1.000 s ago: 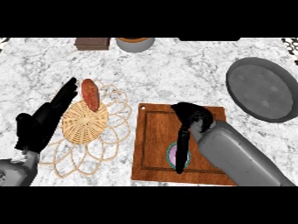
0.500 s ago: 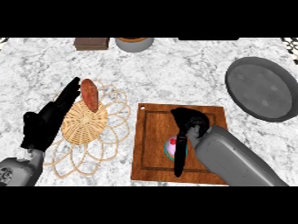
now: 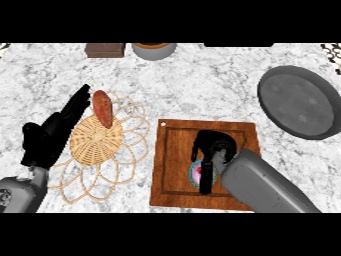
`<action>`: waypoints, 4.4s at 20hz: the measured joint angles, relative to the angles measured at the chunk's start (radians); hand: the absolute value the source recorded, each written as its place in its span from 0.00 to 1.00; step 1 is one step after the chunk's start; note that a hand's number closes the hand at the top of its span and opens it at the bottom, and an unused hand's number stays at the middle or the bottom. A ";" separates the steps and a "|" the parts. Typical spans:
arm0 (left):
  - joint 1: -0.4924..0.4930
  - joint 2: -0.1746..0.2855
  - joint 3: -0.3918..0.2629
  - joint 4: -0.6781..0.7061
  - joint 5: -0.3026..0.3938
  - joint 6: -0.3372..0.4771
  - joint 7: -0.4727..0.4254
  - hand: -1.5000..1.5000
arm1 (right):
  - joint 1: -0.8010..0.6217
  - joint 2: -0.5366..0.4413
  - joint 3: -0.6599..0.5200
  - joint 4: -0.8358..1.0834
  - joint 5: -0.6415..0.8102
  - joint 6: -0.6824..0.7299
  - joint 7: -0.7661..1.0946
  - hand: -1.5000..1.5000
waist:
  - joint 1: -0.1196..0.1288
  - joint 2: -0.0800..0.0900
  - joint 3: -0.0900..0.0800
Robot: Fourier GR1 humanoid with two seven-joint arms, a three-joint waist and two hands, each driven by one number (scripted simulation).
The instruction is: Pick the cupcake from the cutting board and place it in the pan
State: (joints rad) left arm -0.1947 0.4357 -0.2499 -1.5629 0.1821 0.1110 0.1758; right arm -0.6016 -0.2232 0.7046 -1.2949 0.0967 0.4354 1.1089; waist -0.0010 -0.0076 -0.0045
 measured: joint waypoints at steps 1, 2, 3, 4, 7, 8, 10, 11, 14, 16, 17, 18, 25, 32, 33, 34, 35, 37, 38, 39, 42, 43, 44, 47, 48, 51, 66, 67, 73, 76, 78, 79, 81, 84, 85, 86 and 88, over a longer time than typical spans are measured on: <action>0.008 0.002 0.005 -0.002 -0.002 -0.005 -0.004 0.50 | 0.009 -0.002 0.004 -0.007 0.004 0.004 -0.006 1.00 | 0.000 -0.001 0.000; 0.015 0.005 0.010 -0.011 -0.001 -0.011 -0.001 0.50 | 0.017 0.000 0.007 -0.009 0.011 0.005 -0.012 1.00 | 0.001 -0.002 0.000; 0.017 0.004 0.015 -0.018 0.002 -0.015 0.003 0.50 | 0.023 -0.001 0.009 -0.010 0.018 0.008 -0.022 1.00 | 0.002 -0.003 0.000; 0.013 -0.001 0.018 -0.002 -0.002 -0.022 -0.008 0.50 | 0.019 -0.002 0.001 -0.002 0.019 0.015 -0.034 1.00 | 0.001 -0.003 0.000; 0.006 -0.026 0.012 0.011 -0.029 -0.014 -0.010 0.50 | 0.025 0.009 -0.001 -0.018 0.038 0.014 -0.028 1.00 | -0.002 -0.003 -0.001; 0.016 -0.034 0.011 0.015 -0.035 -0.015 -0.018 0.50 | 0.022 0.013 -0.005 -0.015 0.048 0.015 -0.031 1.00 | -0.001 -0.002 -0.001; 0.013 -0.031 0.024 0.023 -0.038 -0.030 -0.021 0.50 | 0.031 0.007 -0.006 -0.046 0.073 0.013 -0.032 1.00 | -0.002 0.000 0.000; 0.004 -0.030 0.030 0.022 -0.034 -0.035 -0.010 0.50 | 0.027 0.015 -0.005 -0.032 0.105 0.000 -0.036 1.00 | -0.001 0.000 0.001; 0.008 -0.042 0.024 0.014 -0.042 -0.027 -0.007 0.50 | 0.000 0.036 -0.024 -0.038 0.214 -0.086 -0.015 1.00 | -0.001 0.000 0.002; 0.010 -0.041 0.026 0.008 -0.041 -0.026 -0.002 0.50 | -0.027 0.047 -0.045 -0.033 0.304 -0.168 -0.005 1.00 | -0.001 -0.002 0.003; 0.014 -0.042 0.026 0.009 -0.041 -0.028 -0.004 0.50 | -0.043 0.055 -0.053 -0.032 0.352 -0.211 0.000 1.00 | -0.001 -0.002 0.003; 0.019 -0.041 0.025 0.009 -0.043 -0.028 -0.004 0.50 | -0.056 0.065 -0.058 -0.034 0.398 -0.253 0.007 1.00 | -0.001 -0.003 0.003; 0.018 -0.036 0.037 0.011 -0.044 -0.034 -0.002 0.50 | -0.170 0.103 -0.050 -0.057 0.750 -0.398 0.055 1.00 | -0.007 -0.006 0.003; 0.047 -0.038 0.043 -0.001 -0.047 -0.042 -0.016 0.50 | -0.189 0.129 -0.094 -0.125 1.016 -0.445 0.078 1.00 | -0.008 -0.002 0.004; 0.056 -0.038 0.040 -0.015 -0.050 -0.042 -0.013 0.50 | -0.176 0.134 -0.105 -0.132 1.046 -0.454 0.080 1.00 | -0.007 -0.002 0.004; 0.061 -0.038 0.042 -0.016 -0.051 -0.041 -0.017 0.50 | -0.168 0.134 -0.125 -0.142 1.070 -0.462 0.078 1.00 | -0.007 -0.001 0.004; 0.059 -0.043 0.044 -0.010 -0.054 -0.038 -0.020 0.50 | -0.155 0.130 -0.143 -0.151 1.093 -0.471 0.073 1.00 | -0.009 0.000 0.004; 0.059 -0.045 0.043 -0.020 -0.060 -0.036 -0.017 0.50 | -0.126 0.131 -0.178 -0.165 1.136 -0.492 0.062 1.00 | -0.008 0.002 0.005; 0.057 -0.045 0.050 -0.017 -0.054 -0.039 -0.015 0.50 | -0.113 0.131 -0.202 -0.183 1.148 -0.503 0.056 1.00 | -0.010 0.002 0.005; 0.055 -0.050 0.049 -0.010 -0.056 -0.039 -0.018 0.50 | -0.098 0.128 -0.230 -0.199 1.155 -0.518 0.046 1.00 | -0.012 0.004 0.005; 0.041 -0.053 0.050 -0.011 -0.060 -0.045 -0.011 0.50 | -0.046 0.124 -0.301 -0.205 1.180 -0.584 0.005 1.00 | -0.009 0.006 0.005; 0.036 -0.058 0.047 -0.015 -0.067 -0.039 -0.001 0.50 | -0.021 0.113 -0.326 -0.208 1.178 -0.608 -0.014 1.00 | -0.008 0.007 0.005; 0.037 -0.060 0.045 -0.027 -0.068 -0.039 0.008 0.50 | -0.005 0.107 -0.353 -0.194 1.177 -0.641 -0.037 1.00 | -0.005 0.007 0.005; 0.047 -0.064 0.052 -0.030 -0.073 -0.047 0.000 0.50 | 0.037 0.075 -0.432 -0.148 1.163 -0.715 -0.100 1.00 | 0.000 0.009 0.005; 0.056 -0.066 0.051 -0.040 -0.077 -0.047 0.002 0.50 | 0.036 0.062 -0.462 -0.130 1.158 -0.728 -0.112 1.00 | 0.002 0.009 0.005; 0.040 -0.078 0.051 -0.026 -0.088 -0.054 0.007 0.50 | 0.047 0.026 -0.535 -0.055 1.151 -0.805 -0.162 1.00 | 0.004 0.010 0.005; 0.040 -0.113 0.102 -0.017 -0.117 -0.118 0.000 0.50 | -0.052 -0.133 -0.827 0.480 0.924 -1.122 -0.607 1.00 | 0.016 0.012 0.005; 0.026 -0.110 0.112 -0.006 -0.114 -0.128 0.003 0.50 | -0.064 -0.141 -0.842 0.523 0.910 -1.141 -0.639 1.00 | 0.016 0.013 0.005; 0.019 -0.144 0.109 -0.005 -0.148 -0.127 0.015 0.50 | -0.132 -0.184 -0.921 0.712 0.836 -1.173 -0.743 0.00 | 0.020 0.014 0.005; 0.022 -0.149 0.106 -0.008 -0.153 -0.128 0.011 0.50 | -0.142 -0.206 -0.963 0.800 0.794 -1.085 -0.719 0.00 | 0.026 0.017 0.006; 0.022 -0.158 0.097 -0.015 -0.160 -0.127 0.011 0.50 | -0.158 -0.223 -0.997 0.860 0.756 -1.058 -0.757 0.00 | 0.032 0.020 0.007; 0.033 -0.167 0.088 -0.023 -0.166 -0.122 0.011 0.50 | -0.158 -0.238 -1.018 0.878 0.730 -1.037 -0.789 0.00 | 0.033 0.020 0.007; 0.015 -0.170 0.096 -0.006 -0.166 -0.125 0.006 0.50 | -0.169 -0.251 -1.054 0.917 0.692 -1.036 -0.851 0.00 | 0.037 0.025 0.008; 0.019 -0.166 0.099 -0.016 -0.164 -0.133 0.008 0.50 | -0.166 -0.264 -1.122 0.934 0.616 -1.044 -0.964 0.00 | 0.045 0.027 0.010; 0.013 -0.162 0.104 -0.018 -0.160 -0.137 0.017 0.50 | -0.168 -0.261 -1.144 0.932 0.589 -1.048 -1.002 0.00 | 0.046 0.028 0.010; 0.012 -0.167 0.103 -0.018 -0.163 -0.133 0.016 0.50 | -0.169 -0.262 -1.169 0.926 0.558 -1.048 -1.041 0.00 | 0.045 0.028 0.011; 0.010 -0.176 0.100 -0.020 -0.167 -0.125 0.020 0.50 | -0.173 -0.258 -1.220 0.906 0.500 -1.064 -1.115 0.00 | 0.043 0.028 0.011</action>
State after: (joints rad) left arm -0.1847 0.2594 -0.1503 -1.5827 0.0152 -0.0144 0.1955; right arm -0.7744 -0.4807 -0.5150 -0.3888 0.5964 -0.6287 -0.0057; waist 0.0423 0.0204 0.0066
